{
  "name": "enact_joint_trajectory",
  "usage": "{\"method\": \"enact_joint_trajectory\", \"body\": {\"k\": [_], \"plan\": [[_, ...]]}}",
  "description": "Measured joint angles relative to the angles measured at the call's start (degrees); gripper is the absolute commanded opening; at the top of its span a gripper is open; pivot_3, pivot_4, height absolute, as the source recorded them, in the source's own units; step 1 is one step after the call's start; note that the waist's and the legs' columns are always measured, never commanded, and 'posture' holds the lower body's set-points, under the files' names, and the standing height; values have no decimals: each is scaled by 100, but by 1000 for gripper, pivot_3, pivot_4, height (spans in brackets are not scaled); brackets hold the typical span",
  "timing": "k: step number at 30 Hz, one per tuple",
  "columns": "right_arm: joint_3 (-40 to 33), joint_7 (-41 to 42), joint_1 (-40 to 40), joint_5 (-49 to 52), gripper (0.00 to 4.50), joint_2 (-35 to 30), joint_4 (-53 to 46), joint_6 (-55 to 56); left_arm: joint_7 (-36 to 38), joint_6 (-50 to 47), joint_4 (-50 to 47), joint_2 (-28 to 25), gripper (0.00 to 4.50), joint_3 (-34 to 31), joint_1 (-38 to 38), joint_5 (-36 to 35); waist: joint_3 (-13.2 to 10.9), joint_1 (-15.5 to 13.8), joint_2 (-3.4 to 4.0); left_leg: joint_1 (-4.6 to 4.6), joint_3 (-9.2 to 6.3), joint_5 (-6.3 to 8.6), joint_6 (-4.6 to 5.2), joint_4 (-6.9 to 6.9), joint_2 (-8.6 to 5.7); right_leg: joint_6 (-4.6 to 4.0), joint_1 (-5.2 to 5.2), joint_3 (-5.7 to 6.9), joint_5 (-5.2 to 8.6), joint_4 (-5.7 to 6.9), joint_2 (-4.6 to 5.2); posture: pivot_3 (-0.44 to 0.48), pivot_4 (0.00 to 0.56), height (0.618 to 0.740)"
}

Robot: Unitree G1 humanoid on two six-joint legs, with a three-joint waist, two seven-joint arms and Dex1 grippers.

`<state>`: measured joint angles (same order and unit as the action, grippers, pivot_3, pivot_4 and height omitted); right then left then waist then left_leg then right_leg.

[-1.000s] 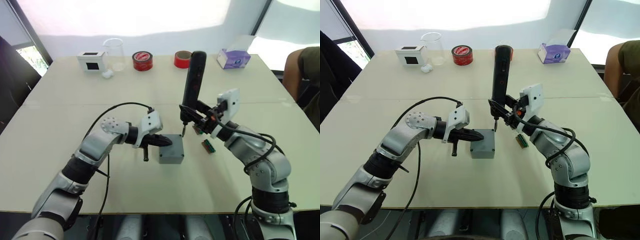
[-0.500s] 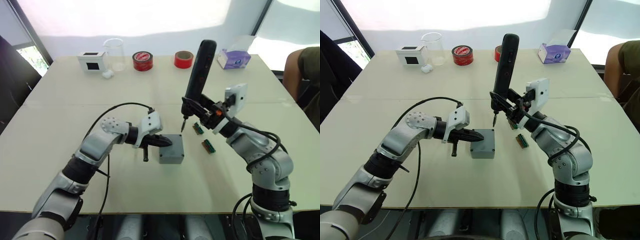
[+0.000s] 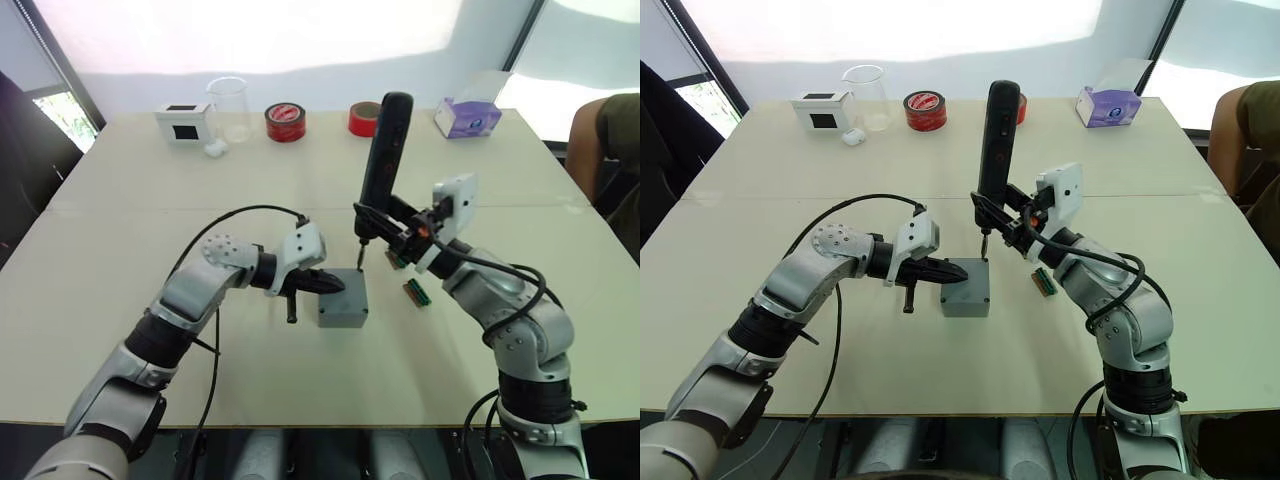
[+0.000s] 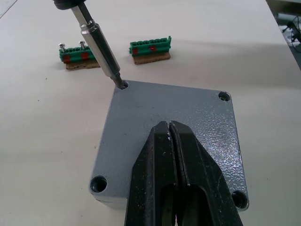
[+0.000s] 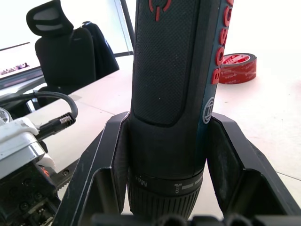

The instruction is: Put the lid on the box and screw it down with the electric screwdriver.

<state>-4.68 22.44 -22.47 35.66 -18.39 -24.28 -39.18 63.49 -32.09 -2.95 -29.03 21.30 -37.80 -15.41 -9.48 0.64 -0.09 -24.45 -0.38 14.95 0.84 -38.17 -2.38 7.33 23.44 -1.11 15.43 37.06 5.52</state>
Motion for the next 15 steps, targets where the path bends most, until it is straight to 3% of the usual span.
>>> {"method": "enact_joint_trajectory", "body": {"k": [15], "plan": [[164,89,118,-370,1759,-46,103,415,-4,-5,-1,-2,0,0,0,3,0,-2,0,2,0,0,0,0,0,0,-1,0,0,0,0,0,150,740]]}}
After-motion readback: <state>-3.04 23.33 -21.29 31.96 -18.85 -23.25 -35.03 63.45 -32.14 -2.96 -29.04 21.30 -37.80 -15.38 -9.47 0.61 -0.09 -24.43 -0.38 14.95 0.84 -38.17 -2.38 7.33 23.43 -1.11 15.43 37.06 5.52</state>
